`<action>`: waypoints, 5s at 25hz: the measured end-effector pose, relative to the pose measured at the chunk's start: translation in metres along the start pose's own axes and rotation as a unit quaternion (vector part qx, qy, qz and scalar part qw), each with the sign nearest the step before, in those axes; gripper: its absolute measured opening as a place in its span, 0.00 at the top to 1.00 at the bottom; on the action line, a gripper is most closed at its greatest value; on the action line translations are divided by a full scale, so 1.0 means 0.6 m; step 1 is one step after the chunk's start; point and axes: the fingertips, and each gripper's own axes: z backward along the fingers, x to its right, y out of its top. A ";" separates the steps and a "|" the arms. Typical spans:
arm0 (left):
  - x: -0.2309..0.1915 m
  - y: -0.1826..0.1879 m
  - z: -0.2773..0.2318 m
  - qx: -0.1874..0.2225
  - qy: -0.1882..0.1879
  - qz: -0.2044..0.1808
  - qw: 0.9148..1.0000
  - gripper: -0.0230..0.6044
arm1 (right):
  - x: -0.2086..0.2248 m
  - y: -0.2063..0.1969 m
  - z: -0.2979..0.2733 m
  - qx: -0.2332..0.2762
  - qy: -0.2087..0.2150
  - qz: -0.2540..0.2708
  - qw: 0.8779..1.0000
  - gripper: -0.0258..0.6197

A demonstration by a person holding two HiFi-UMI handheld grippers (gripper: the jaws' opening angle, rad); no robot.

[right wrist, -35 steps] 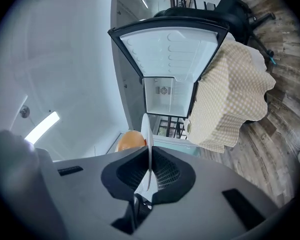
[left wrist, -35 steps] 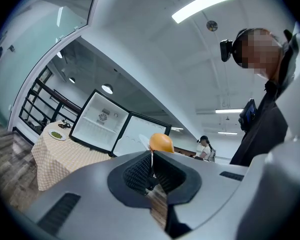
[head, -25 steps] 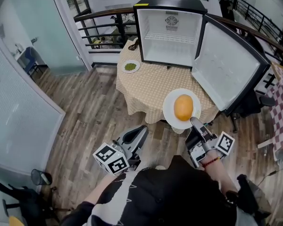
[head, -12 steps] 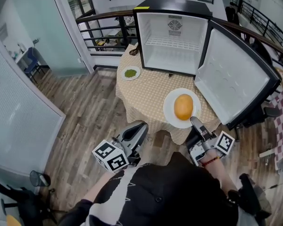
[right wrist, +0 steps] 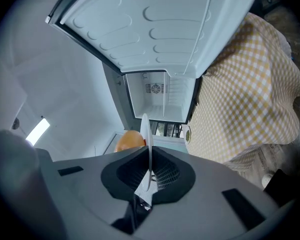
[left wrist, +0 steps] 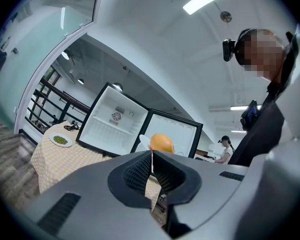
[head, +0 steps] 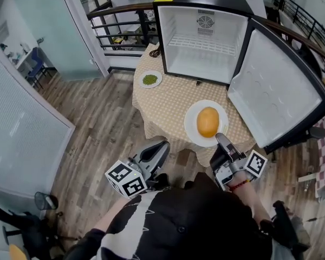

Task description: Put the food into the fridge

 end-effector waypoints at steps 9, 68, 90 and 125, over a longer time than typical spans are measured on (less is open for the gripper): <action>-0.041 -0.003 -0.059 -0.011 -0.032 0.010 0.999 0.93 | 0.020 0.024 -0.022 0.028 -0.007 0.002 1.000 0.92; -0.537 0.144 -0.234 -0.129 -0.253 0.026 0.958 0.93 | 0.150 0.089 -0.450 0.263 -0.108 0.022 0.959 0.92; -0.560 0.124 -0.297 -0.141 -0.201 0.019 0.969 0.93 | 0.222 0.240 -0.483 0.233 -0.183 0.043 0.954 0.92; -0.554 0.054 -0.357 -0.159 -0.113 0.022 0.981 0.93 | 0.362 0.413 -0.540 0.212 -0.266 0.067 0.938 0.92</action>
